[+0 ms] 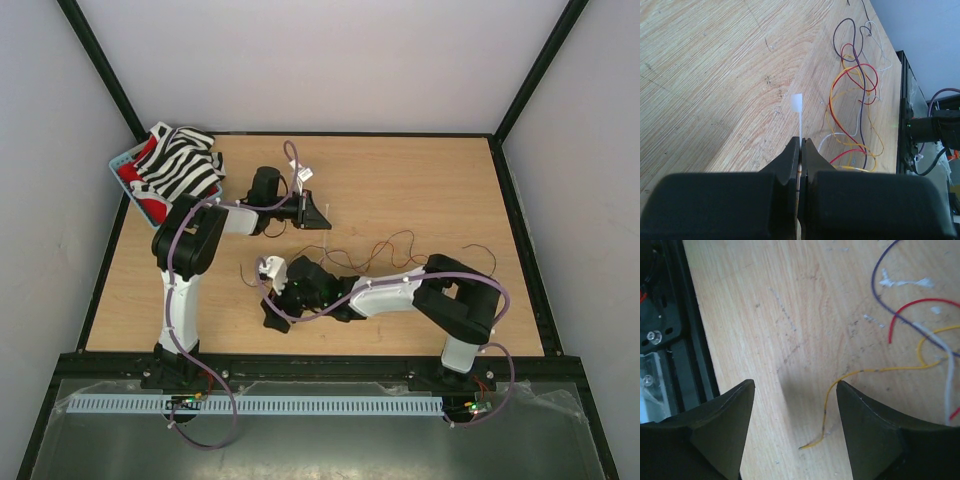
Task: Zip-tie the wires
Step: Adjust the cable at the center of the board.
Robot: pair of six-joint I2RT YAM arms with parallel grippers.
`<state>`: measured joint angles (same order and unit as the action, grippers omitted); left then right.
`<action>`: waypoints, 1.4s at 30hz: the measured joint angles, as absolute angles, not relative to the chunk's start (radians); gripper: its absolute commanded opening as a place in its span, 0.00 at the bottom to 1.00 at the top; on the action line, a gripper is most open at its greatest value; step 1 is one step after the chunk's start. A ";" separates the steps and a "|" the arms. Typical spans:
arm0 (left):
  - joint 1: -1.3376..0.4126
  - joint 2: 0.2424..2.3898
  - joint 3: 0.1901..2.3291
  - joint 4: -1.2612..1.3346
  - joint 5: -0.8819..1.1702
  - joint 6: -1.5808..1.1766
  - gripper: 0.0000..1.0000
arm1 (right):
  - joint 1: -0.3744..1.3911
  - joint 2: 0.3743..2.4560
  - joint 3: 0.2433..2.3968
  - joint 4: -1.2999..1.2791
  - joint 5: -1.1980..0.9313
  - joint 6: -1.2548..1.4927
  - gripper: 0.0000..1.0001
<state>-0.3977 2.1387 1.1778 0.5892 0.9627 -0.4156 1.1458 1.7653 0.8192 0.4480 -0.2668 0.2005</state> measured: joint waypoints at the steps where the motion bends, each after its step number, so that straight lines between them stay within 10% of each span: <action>1: -0.398 2.139 1.177 0.592 0.965 -0.418 0.00 | 1.146 1.762 0.830 0.435 -0.248 0.187 0.79; 42: -0.421 2.139 1.137 0.633 0.980 -0.532 0.00 | 1.007 1.169 0.447 0.322 0.128 -0.113 0.85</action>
<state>-0.4210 2.1387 1.1370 0.6334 0.9798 -0.5320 1.0073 1.1687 0.4469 0.3222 0.1276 -0.1127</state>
